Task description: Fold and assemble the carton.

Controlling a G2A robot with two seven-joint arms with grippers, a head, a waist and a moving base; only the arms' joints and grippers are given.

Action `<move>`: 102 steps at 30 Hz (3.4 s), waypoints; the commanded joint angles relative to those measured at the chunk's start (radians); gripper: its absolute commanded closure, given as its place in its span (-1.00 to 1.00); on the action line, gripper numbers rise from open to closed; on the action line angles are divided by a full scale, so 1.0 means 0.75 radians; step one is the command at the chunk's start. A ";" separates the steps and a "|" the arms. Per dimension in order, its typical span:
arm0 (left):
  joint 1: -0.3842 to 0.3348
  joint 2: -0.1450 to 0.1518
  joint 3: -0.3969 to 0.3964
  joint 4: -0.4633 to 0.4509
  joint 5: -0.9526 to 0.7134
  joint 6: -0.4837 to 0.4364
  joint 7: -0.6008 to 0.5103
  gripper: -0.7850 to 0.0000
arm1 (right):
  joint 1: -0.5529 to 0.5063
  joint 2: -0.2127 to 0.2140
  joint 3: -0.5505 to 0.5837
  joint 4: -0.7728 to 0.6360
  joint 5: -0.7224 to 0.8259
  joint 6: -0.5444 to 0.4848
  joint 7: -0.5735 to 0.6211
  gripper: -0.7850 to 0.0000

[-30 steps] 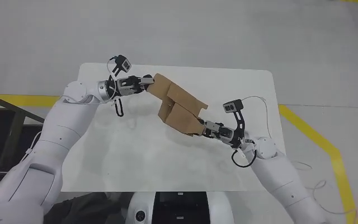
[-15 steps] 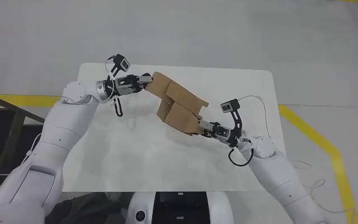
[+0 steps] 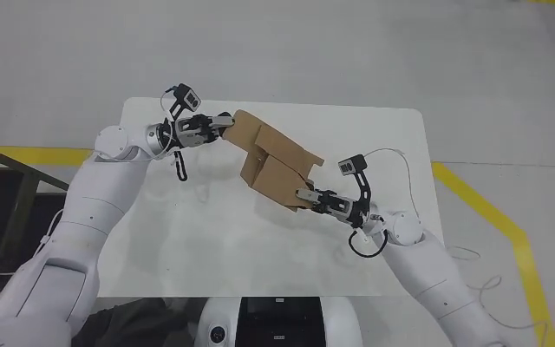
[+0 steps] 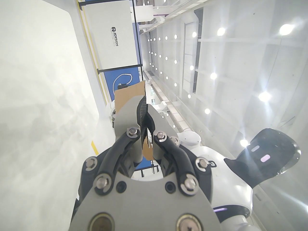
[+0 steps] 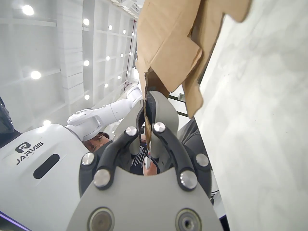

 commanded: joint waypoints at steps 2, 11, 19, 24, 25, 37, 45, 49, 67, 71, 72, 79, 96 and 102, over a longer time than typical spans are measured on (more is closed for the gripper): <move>0.002 0.001 -0.007 0.005 0.025 0.017 -0.021 0.71 | -0.005 0.000 0.007 -0.010 -0.015 -0.002 -0.006 1.00; 0.001 0.039 -0.107 0.019 0.186 -0.013 -0.089 -1.00 | -0.037 0.023 0.082 -0.113 -0.134 0.038 0.001 1.00; 0.096 0.108 -0.299 -0.135 0.233 -0.044 -0.242 -1.00 | -0.093 0.062 0.164 -0.294 -0.344 0.256 0.056 1.00; 0.216 0.141 -0.374 -0.357 0.248 0.029 -0.316 -1.00 | -0.117 0.075 0.164 -0.354 -0.409 0.376 0.099 1.00; 0.239 0.145 -0.377 -0.395 0.256 0.041 -0.328 -1.00 | -0.116 0.075 0.160 -0.354 -0.419 0.386 0.096 1.00; 0.317 0.155 -0.275 -0.515 0.299 0.053 -0.338 -1.00 | -0.080 0.069 0.148 -0.300 -0.332 0.434 0.080 1.00; 0.317 0.155 -0.275 -0.515 0.299 0.053 -0.338 -1.00 | -0.080 0.069 0.148 -0.300 -0.332 0.434 0.080 1.00; 0.343 0.153 -0.269 -0.565 0.356 0.051 -0.250 -1.00 | -0.095 0.066 0.133 -0.312 -0.334 0.452 0.046 1.00; 0.379 0.142 -0.225 -0.601 0.373 0.039 -0.210 -1.00 | -0.068 0.045 0.041 -0.276 -0.277 0.488 0.028 1.00; 0.387 0.144 -0.242 -0.601 0.346 0.046 -0.234 -1.00 | -0.067 0.044 0.036 -0.276 -0.256 0.482 0.039 1.00; 0.389 0.145 -0.245 -0.601 0.346 0.050 -0.239 -1.00 | -0.068 0.044 0.038 -0.280 -0.250 0.480 0.044 1.00; 0.410 0.146 -0.259 -0.598 0.280 0.070 -0.279 -1.00 | -0.077 0.046 0.045 -0.296 -0.183 0.478 0.098 1.00; 0.413 0.146 -0.265 -0.593 0.257 0.071 -0.287 -1.00 | -0.080 0.046 0.054 -0.298 -0.166 0.463 0.097 1.00; 0.437 0.142 -0.247 -0.624 0.281 0.104 -0.228 -1.00 | -0.092 0.041 0.039 -0.323 -0.150 0.473 0.051 1.00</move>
